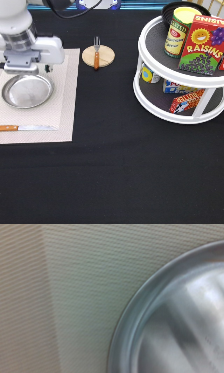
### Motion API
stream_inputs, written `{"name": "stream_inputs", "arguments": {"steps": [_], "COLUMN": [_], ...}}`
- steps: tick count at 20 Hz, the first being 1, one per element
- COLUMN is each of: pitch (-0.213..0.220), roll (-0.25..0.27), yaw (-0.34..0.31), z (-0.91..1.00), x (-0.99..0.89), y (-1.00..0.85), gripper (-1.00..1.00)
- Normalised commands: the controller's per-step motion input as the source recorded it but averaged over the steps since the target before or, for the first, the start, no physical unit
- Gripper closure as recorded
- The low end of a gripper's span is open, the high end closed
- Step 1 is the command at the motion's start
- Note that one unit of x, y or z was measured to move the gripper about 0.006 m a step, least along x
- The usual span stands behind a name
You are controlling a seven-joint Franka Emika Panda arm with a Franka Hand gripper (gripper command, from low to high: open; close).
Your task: Arrange plate and fork
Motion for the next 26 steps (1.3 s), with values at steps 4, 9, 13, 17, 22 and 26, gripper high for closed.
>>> {"name": "stream_inputs", "arguments": {"steps": [4, 9, 13, 17, 22, 26], "pitch": [-0.160, -0.145, -0.137, -0.145, -0.152, -0.162], "roll": [-0.123, -0.093, -0.077, -0.075, -0.056, -0.040], "yaw": [0.023, 0.047, 0.049, 0.017, 0.000, 0.000], "z": [0.26, 0.14, 0.10, 0.01, -0.03, -0.16], "x": [-0.70, -0.64, -0.62, -0.71, -0.85, -0.90], "y": [0.65, 0.67, 0.71, 0.74, 0.69, 0.59], "gripper": [-1.00, -1.00, -1.00, -1.00, -1.00, -1.00]}}
